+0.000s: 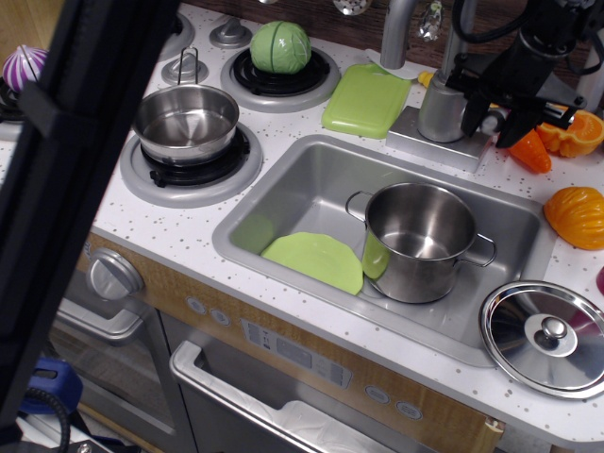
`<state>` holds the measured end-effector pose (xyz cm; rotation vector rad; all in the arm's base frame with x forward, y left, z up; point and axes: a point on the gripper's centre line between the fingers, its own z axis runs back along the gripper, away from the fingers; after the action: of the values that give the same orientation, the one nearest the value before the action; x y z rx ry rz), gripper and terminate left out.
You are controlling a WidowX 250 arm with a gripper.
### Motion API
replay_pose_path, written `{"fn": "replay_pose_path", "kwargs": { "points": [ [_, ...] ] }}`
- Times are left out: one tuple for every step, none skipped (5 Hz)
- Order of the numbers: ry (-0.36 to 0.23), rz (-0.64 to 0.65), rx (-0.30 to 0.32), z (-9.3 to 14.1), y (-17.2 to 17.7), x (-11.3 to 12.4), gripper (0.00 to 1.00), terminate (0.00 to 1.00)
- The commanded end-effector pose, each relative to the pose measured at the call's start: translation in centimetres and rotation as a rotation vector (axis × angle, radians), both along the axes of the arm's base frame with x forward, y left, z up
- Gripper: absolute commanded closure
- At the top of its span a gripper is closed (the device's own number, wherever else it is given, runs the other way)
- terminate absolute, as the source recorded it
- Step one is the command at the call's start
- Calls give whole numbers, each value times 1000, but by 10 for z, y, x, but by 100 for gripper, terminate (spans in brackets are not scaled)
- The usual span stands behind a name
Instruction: Turn lever vertical to front
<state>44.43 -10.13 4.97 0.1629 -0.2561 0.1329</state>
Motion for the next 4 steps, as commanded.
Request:
{"fn": "replay_pose_path", "kwargs": {
  "points": [
    [-68, -33, -77, 29, -15, -2, 100, 0],
    [-75, -35, -87, 18, -15, -2, 100, 0],
    [-77, -39, -97, 9, -15, -2, 100, 0],
    [-70, -47, -100, 9, -13, -1, 100, 0]
  ]
}}
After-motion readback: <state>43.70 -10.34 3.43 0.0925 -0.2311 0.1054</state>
